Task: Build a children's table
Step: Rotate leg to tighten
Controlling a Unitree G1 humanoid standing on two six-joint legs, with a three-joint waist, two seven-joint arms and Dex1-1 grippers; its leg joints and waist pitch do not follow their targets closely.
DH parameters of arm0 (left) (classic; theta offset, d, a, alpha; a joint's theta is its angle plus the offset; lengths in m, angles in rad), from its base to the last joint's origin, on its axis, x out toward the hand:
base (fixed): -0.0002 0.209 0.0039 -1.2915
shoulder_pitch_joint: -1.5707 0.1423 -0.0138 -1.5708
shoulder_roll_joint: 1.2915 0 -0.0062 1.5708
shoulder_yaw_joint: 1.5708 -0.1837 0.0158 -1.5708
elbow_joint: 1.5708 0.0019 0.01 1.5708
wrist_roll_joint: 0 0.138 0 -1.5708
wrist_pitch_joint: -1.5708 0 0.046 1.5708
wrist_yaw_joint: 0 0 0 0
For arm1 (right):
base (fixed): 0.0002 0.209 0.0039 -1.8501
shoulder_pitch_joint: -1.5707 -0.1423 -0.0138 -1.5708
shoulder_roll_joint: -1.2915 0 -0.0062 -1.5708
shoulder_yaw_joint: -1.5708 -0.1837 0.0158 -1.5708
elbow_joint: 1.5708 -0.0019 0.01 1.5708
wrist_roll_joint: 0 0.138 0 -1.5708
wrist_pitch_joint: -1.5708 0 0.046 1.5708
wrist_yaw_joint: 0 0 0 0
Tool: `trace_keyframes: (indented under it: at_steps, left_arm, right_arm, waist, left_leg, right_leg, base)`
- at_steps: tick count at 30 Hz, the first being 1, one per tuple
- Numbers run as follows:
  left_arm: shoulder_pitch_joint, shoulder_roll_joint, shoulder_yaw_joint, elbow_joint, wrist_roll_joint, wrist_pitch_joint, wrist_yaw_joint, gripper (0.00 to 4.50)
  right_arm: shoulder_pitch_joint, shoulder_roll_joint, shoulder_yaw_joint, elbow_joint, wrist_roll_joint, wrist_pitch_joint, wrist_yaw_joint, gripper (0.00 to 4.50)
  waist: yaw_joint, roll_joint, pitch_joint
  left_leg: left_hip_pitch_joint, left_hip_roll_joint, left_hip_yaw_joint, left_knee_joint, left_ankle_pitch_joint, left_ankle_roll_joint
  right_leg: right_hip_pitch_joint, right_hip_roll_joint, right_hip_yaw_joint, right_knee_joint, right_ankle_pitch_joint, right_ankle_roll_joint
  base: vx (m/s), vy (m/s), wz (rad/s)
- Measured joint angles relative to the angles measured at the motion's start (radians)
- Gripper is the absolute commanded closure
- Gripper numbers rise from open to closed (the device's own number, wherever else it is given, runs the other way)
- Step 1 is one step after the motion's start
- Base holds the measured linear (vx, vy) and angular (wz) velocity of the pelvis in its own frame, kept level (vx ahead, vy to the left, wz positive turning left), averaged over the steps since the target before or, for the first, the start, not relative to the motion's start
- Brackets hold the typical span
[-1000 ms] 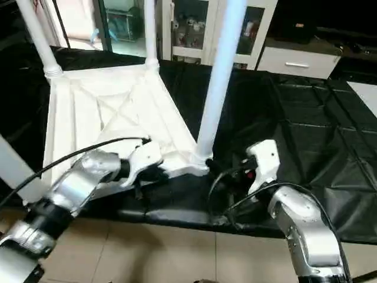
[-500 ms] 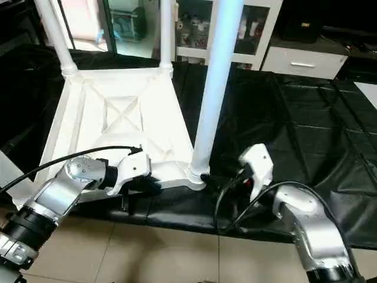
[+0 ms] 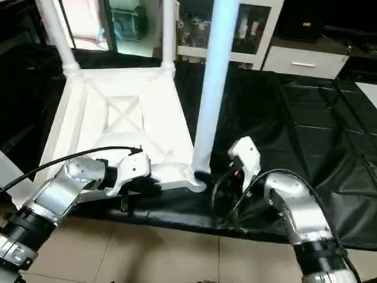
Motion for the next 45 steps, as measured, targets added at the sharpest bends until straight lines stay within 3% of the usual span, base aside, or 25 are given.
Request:
trace_keyframes:
  at_steps: [8,24,36,40,45]
  left_arm:
    - [0.000,-0.001,0.001,0.000,-0.005,0.003,-0.003,4.50]
    - [-0.002,-0.006,0.012,0.008,-0.005,0.009,-0.011,4.50]
    - [-0.003,-0.006,0.016,0.009,-0.005,0.016,-0.013,4.50]
    - [-0.046,-0.045,0.027,0.068,0.016,0.046,0.041,4.50]
    - [-0.137,-0.150,0.033,0.188,0.040,0.105,0.172,4.50]
  right_arm:
    - [-0.012,0.003,0.001,0.021,0.000,-0.017,0.017,0.96]
    - [-0.073,0.019,0.010,0.127,-0.004,-0.074,0.110,2.30]
    - [-0.090,0.024,0.009,0.157,-0.011,-0.088,0.127,2.42]
    - [-0.105,0.069,0.000,0.171,-0.051,-0.093,-0.020,2.43]
    - [-0.097,0.206,-0.081,0.137,-0.069,-0.009,-0.369,2.46]
  waist:
    - [0.000,0.000,0.000]
    - [-0.002,0.000,0.001]
    - [-0.005,-0.001,0.002]
    - [-0.008,-0.006,0.005]
    - [-0.013,-0.012,0.010]
  left_leg:
    - [0.000,0.000,0.000,0.000,0.000,0.000]
    - [0.000,0.000,0.000,0.000,0.000,0.000]
    - [0.000,0.000,0.000,-0.001,0.000,0.000]
    - [0.001,0.000,0.000,-0.001,0.000,0.000]
    - [0.000,-0.001,0.000,-0.002,0.000,0.000]
  right_leg:
    - [0.000,0.000,0.000,0.000,-0.001,0.001]
    - [0.000,0.000,0.000,0.000,-0.002,0.003]
    - [0.000,0.000,0.000,0.000,-0.002,0.003]
    - [0.000,0.000,0.001,0.000,-0.002,0.003]
    - [-0.001,0.000,0.001,-0.005,-0.002,0.004]
  base:
    - [0.000,0.000,0.00]
    - [0.000,0.000,0.00]
    - [0.000,0.000,0.00]
    - [0.000,0.000,0.00]
    - [0.000,0.000,0.00]
